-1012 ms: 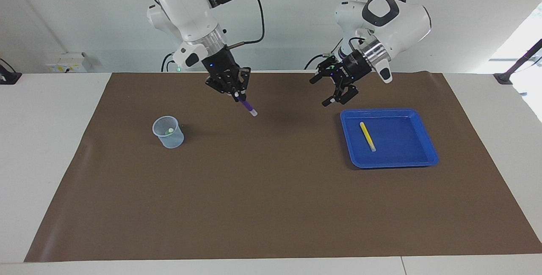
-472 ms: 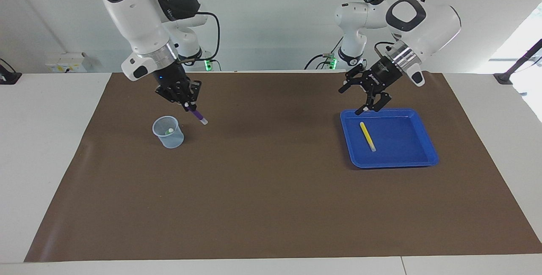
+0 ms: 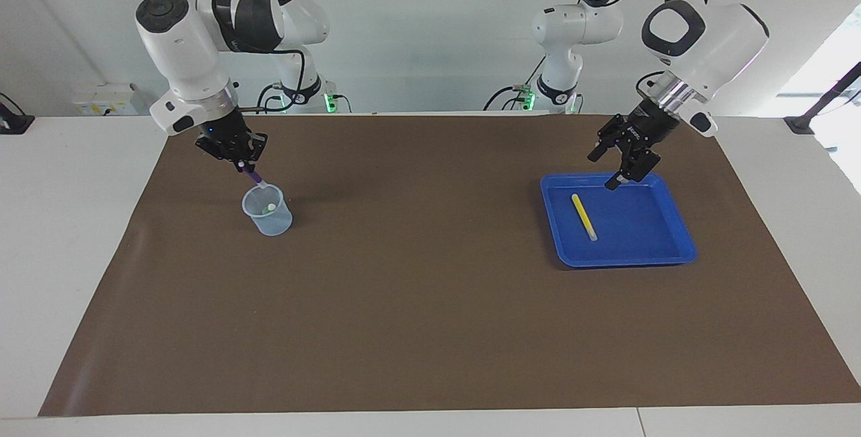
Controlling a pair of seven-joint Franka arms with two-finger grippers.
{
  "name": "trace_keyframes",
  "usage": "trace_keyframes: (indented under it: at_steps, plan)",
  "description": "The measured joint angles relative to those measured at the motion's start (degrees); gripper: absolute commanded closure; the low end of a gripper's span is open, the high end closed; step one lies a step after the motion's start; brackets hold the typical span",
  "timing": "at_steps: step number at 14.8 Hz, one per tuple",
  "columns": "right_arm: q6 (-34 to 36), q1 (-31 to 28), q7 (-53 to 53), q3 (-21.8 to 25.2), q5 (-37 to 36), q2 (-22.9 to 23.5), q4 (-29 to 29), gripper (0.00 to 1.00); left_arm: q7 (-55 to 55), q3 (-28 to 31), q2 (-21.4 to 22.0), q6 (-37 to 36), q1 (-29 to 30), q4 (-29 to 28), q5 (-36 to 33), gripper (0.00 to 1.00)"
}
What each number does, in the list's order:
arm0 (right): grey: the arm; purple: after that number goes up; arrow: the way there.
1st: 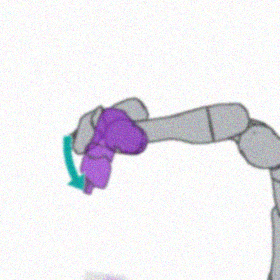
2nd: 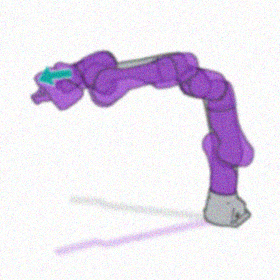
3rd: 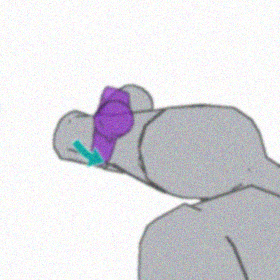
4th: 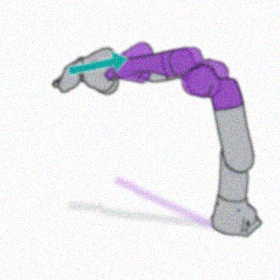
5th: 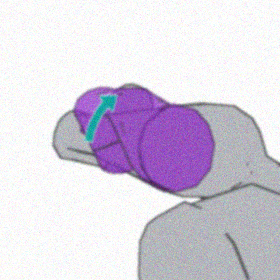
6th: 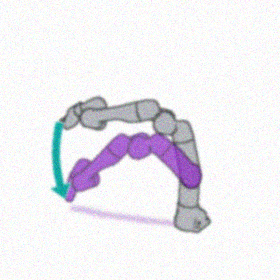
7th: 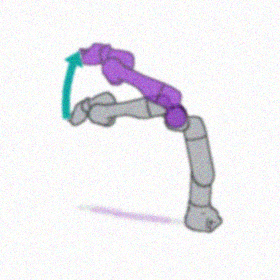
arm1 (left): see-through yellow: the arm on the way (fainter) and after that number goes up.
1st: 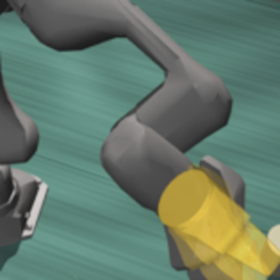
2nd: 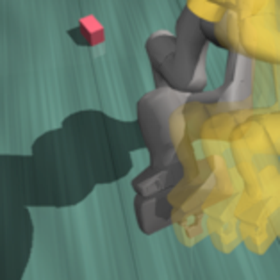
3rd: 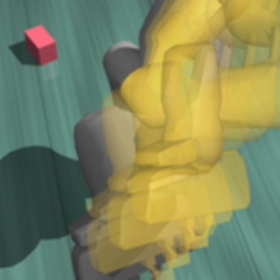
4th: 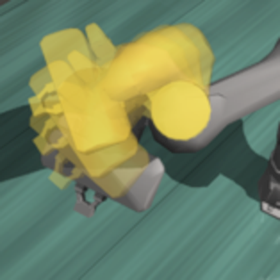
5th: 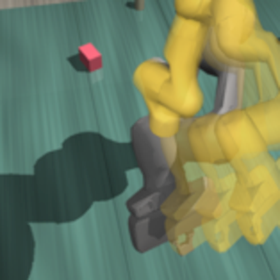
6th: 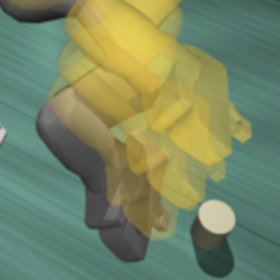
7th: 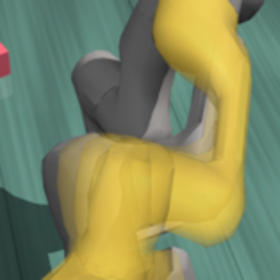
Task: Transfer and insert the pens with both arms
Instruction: 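Carry the purple pen to the cup with the right gripper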
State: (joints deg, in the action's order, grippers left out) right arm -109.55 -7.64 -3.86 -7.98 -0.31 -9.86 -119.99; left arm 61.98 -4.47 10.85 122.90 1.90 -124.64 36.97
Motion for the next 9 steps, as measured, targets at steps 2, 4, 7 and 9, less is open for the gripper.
trace_keyframes:
  at_steps: [2, 4, 7, 9]
  plan:
    - [-2.14, -0.42, 0.58, -0.01, -0.18, -0.31, -0.96, 1.0, -9.57, 0.02, -1.61, 0.0, 2.18, -0.48, -2.74, 0.0]
    - [-4.68, -0.54, 0.98, -0.02, -0.18, -0.13, -1.6, 1.0, -19.43, 0.05, -4.15, 0.02, 3.42, -0.68, -5.71, 0.0]
    - [-7.02, -0.54, 0.99, -0.16, -0.18, 0.85, -2.09, 1.0, -33.84, -0.16, -8.52, 0.2, 3.54, -0.7, -12.67, 0.0]
    - [-7.48, -0.54, 0.99, -0.2, -0.19, 1.61, -2.43, 1.0, -43.25, -0.47, -10.92, 0.31, 3.41, -0.69, -17.61, 0.0]
